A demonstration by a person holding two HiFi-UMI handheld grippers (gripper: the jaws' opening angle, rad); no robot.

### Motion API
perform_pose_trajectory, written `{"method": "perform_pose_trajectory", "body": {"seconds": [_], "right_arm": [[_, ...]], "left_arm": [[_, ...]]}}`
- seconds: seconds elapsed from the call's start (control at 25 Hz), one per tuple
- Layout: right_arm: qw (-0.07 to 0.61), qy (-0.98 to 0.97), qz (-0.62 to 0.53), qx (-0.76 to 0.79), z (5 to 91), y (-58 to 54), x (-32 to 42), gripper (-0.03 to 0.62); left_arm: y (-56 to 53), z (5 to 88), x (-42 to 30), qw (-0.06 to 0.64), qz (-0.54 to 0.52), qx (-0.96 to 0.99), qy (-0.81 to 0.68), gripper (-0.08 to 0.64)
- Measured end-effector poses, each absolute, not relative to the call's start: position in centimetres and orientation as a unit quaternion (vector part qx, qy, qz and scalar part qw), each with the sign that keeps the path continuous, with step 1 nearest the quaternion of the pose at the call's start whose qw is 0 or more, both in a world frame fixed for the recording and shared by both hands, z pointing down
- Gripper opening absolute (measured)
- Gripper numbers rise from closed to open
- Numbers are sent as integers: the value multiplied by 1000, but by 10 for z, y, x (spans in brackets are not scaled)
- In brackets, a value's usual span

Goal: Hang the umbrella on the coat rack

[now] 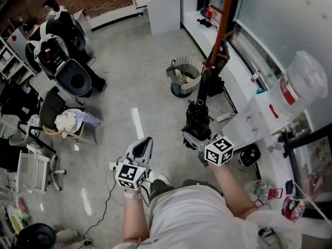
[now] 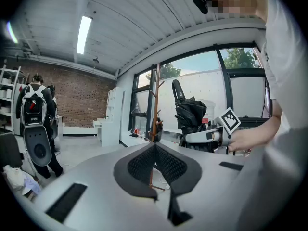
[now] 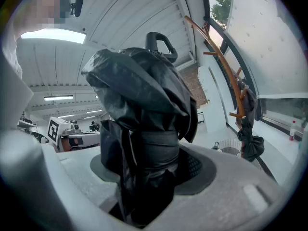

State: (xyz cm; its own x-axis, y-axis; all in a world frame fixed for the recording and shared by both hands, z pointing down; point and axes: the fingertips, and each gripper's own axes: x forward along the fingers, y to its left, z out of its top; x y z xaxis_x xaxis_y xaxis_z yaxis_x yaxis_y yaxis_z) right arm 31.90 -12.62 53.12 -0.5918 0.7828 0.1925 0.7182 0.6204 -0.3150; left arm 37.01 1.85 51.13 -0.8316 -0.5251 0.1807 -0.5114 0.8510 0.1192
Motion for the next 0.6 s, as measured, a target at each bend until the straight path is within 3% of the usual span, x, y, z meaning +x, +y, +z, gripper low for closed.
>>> {"method": "perform_pose_trajectory", "body": {"seconds": [0.6], "right_arm": [[172, -894, 108, -399, 553, -17, 270, 273]], "left_arm": [[135, 538, 322, 111, -50, 286, -951, 2]]}}
